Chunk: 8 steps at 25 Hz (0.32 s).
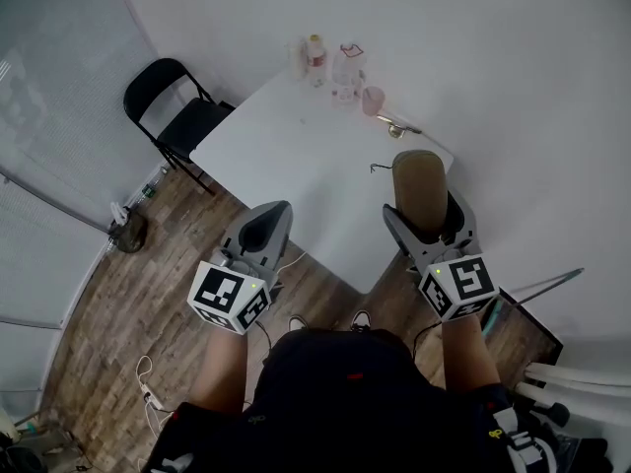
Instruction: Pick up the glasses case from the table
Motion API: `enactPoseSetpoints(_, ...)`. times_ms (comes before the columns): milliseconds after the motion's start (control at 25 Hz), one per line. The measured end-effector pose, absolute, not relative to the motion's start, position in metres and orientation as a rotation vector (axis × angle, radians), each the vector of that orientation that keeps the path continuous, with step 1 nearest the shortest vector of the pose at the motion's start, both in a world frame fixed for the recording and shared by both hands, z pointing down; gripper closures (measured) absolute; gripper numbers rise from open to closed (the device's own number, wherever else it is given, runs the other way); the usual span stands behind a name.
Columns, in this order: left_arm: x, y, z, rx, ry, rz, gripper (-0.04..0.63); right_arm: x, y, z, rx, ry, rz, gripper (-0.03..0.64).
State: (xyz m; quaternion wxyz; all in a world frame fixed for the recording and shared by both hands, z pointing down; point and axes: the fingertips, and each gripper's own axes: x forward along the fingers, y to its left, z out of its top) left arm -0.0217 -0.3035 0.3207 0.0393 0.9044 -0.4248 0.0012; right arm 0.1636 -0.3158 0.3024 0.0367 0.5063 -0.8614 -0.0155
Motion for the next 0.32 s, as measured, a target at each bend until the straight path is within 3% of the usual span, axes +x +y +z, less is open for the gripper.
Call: enactPoseSetpoints(320,-0.0146,-0.3044,0.3227,2.773,-1.289,0.016,0.575,0.1651,-0.3134,0.3014,1.535,-2.643,-0.061,0.206)
